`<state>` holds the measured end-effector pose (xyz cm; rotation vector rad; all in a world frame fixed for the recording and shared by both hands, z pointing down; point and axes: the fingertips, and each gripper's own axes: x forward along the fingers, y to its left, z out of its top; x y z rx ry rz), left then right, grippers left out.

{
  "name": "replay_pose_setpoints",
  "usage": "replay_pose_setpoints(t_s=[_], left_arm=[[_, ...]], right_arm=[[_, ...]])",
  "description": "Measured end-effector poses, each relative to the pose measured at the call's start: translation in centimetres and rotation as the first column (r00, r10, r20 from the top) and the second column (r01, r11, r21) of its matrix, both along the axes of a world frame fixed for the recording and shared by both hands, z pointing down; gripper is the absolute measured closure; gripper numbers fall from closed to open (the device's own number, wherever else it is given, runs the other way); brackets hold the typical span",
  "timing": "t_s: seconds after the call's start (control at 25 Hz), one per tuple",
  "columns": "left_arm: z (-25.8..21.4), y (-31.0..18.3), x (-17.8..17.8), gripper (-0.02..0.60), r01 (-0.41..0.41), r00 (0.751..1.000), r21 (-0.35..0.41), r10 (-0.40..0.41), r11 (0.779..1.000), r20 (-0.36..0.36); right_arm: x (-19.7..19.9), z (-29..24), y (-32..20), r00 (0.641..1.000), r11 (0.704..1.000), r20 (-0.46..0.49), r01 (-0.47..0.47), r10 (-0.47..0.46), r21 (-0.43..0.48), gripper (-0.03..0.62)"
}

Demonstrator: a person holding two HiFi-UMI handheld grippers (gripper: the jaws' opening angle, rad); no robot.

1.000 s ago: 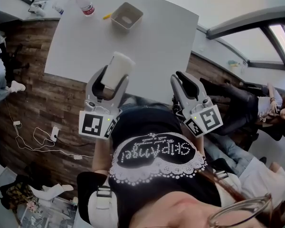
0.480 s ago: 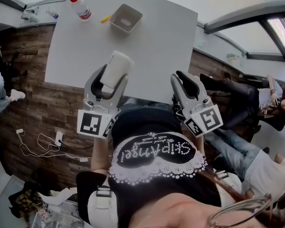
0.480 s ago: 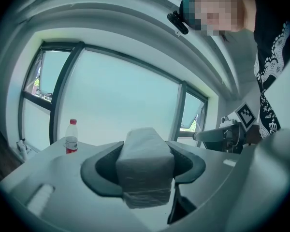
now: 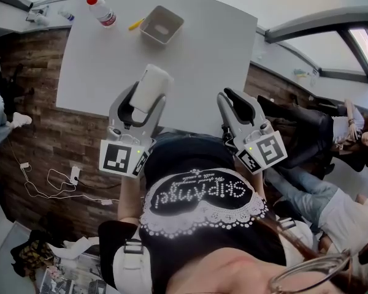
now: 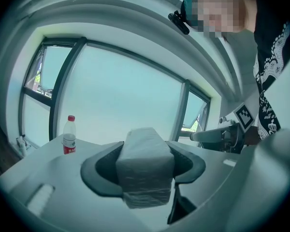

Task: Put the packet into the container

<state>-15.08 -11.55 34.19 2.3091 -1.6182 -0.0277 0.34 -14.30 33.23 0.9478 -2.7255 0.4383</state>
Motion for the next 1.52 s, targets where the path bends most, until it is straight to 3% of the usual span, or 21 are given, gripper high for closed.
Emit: replay_pose_setpoints(t_s=[0.64, 1.2, 1.52], left_arm=[[0.5, -1.3, -0.5, 0.316, 0.009, 1.000, -0.020, -0.009, 1.000, 0.010], [-1.5, -6.5, -2.5, 0.316, 0.027, 0.996, 0.118, -0.037, 0.993, 0.083], [-1.1, -11.0, -3.6, 0.318, 0.012, 0.995, 0.160, -0.027, 0.987, 0.093]], right_arm=[[0.7, 0.7, -1.0, 0.999, 0.999, 0.006, -0.035, 0.035, -0.023, 0.525], [1.4, 1.1, -1.8, 0.995, 0.994, 0.000, -0.100, 0.100, -0.036, 0.525], [2.0, 1.5, -2.8, 0.987, 0.986, -0.015, -0.162, 0.161, -0.050, 0.525]])
